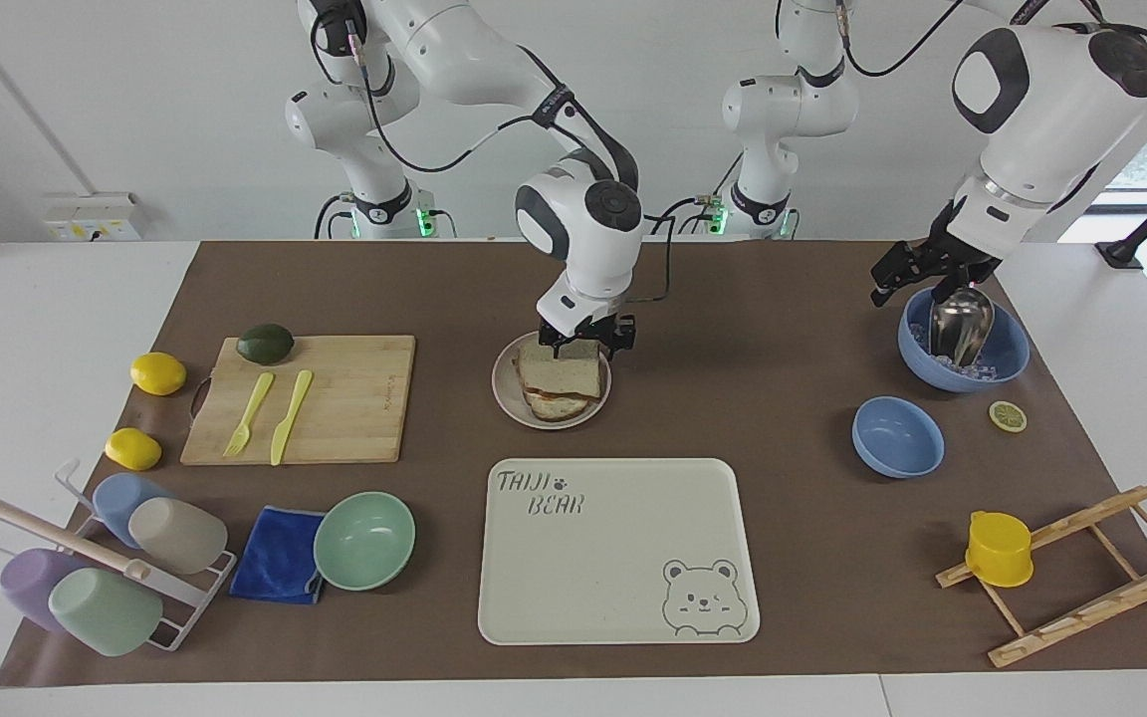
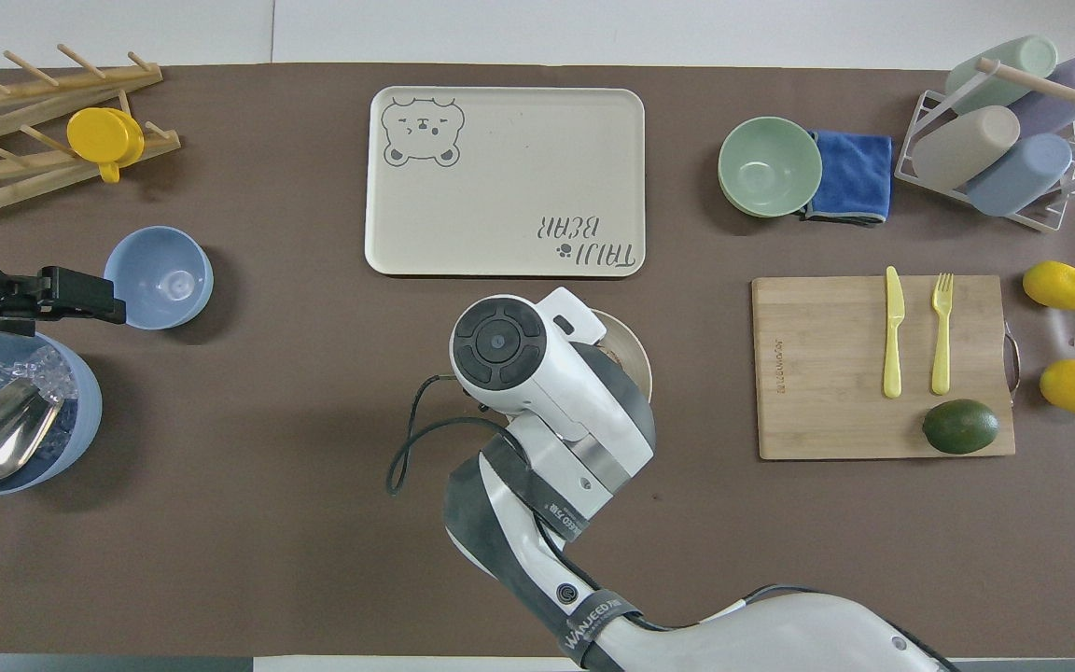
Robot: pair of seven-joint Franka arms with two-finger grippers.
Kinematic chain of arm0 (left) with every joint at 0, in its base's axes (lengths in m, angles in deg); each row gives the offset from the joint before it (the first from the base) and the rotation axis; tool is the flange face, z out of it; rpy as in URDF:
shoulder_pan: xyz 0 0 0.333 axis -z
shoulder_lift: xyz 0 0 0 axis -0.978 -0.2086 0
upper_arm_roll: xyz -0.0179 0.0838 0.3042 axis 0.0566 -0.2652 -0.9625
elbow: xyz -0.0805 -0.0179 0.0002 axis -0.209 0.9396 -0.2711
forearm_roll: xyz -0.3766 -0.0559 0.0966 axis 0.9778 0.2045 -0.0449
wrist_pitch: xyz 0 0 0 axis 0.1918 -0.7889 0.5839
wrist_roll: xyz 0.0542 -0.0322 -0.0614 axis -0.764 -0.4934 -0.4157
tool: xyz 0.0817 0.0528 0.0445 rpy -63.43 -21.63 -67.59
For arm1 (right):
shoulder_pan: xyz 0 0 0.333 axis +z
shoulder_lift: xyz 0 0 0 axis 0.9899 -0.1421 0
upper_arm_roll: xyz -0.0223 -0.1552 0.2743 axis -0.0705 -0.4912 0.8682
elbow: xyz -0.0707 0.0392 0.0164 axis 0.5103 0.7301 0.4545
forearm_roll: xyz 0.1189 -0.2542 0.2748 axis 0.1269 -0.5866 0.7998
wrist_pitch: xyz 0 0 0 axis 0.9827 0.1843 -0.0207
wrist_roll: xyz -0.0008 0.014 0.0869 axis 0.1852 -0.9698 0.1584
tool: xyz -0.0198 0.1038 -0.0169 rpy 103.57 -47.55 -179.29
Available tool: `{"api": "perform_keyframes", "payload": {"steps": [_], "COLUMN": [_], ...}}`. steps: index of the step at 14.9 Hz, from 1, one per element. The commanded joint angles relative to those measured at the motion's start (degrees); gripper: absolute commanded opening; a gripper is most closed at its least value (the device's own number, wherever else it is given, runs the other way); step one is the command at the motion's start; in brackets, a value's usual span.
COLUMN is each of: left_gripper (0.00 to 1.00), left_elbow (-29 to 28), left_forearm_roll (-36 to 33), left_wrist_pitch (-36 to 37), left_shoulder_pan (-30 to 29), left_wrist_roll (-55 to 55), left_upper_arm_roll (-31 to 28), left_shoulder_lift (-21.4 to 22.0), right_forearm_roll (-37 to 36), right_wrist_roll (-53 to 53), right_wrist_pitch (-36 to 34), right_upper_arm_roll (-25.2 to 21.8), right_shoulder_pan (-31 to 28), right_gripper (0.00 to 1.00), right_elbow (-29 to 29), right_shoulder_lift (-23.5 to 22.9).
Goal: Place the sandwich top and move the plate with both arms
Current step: 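Carry the bread slice with the right gripper over the egg plate, then lay the bread on the egg and withdraw the right gripper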
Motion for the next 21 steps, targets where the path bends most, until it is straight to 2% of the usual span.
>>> {"api": "perform_keyframes", "payload": {"steps": [1,5,7,10,13,16,19,21], "left_gripper": [1.0,1.0,1.0,1.0,1.0,1.0,1.0,1.0], "left_elbow": [-2.3,-4.8,-6.7,-10.8,-14.4,-18.7,-23.1,-23.3], "left_forearm_roll": [0.8,4.6,6.1,8.8,10.0,10.4,10.9,13.2], "left_wrist_pitch": [-1.8,-3.7,-4.1,-7.1,-12.7,-19.8,-25.8,-27.2], "left_shoulder_pan": [-0.2,0.6,2.9,6.6,12.1,18.2,23.4,25.9], "left_wrist_roll": [0.4,0.5,0.6,3.6,8.4,12.0,14.6,15.7], "left_upper_arm_roll": [0.1,0.1,0.3,0.3,0.4,0.3,0.4,0.4], "left_shoulder_lift": [1.8,1.6,1.4,1.8,1.3,0.7,0.3,-1.7], "right_forearm_roll": [1.6,4.9,6.7,7.7,6.8,2.6,1.4,-3.3], "right_wrist_roll": [1.7,6.3,10.0,17.2,24.6,32.7,38.3,38.8], "right_wrist_pitch": [-0.5,-8.8,-14.8,-25.1,-33.2,-35.1,-45.7,-43.1], "right_upper_arm_roll": [0.5,0.4,0.3,0.1,-2.0,-2.9,-4.6,-4.5], "right_shoulder_pan": [-3.7,-12.3,-16.6,-22.6,-25.9,-27.5,-29.4,-29.7], "right_gripper": [1.0,1.0,1.0,1.0,1.0,1.0,1.0,1.0], "right_elbow": [1.1,1.3,2.0,5.7,10.2,8.9,13.2,9.8], "right_shoulder_lift": [3.5,11.8,15.3,18.4,18.7,24.1,25.2,25.9]}}
